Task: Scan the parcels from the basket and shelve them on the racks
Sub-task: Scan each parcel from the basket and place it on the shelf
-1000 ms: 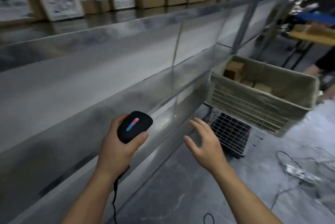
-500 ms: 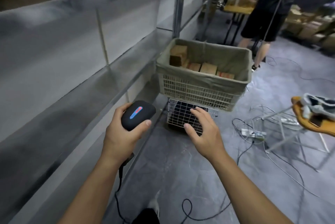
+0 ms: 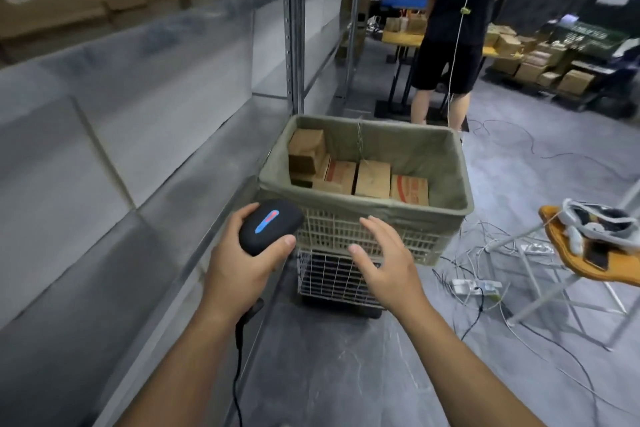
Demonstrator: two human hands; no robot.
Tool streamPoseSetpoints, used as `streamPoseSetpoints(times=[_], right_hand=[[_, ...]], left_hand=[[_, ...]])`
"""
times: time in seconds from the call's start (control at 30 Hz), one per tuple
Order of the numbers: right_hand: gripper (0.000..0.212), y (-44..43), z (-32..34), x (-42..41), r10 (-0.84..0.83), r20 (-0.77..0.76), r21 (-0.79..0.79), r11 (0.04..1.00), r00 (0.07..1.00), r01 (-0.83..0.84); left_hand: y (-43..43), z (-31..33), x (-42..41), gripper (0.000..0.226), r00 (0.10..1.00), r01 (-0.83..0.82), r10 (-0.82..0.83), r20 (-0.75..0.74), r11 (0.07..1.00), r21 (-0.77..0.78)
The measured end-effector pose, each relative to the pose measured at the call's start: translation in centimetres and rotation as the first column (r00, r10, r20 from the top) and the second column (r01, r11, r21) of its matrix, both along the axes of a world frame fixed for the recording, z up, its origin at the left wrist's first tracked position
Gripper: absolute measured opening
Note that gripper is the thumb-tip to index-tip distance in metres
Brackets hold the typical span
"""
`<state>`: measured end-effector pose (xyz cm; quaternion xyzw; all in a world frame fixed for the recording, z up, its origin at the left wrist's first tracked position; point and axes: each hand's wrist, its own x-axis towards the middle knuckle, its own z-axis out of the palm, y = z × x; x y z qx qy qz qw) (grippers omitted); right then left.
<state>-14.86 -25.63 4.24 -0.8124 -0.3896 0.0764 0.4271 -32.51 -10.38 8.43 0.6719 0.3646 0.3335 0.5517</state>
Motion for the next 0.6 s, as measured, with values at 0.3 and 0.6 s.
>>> streamPoseSetpoints(times=[0.3, 0.6], right_hand=[[0.053, 7.2, -0.6, 8.0, -0.050, -0.058, -0.058, 0.997, 0.997, 0.047], [0.058, 16.7, -3.8, 19.3, 0.037, -0.182, -0.184, 0.980, 0.983, -0.072]], left_hand=[[6.9, -0.7, 8.5, 0.062, 0.996, 0.061, -0.061, -0.057, 0.998, 0.003], [12.7, -2.6, 17.9, 0.055, 0.991, -0.002, 0.001, -0.133, 1.000, -0.005]])
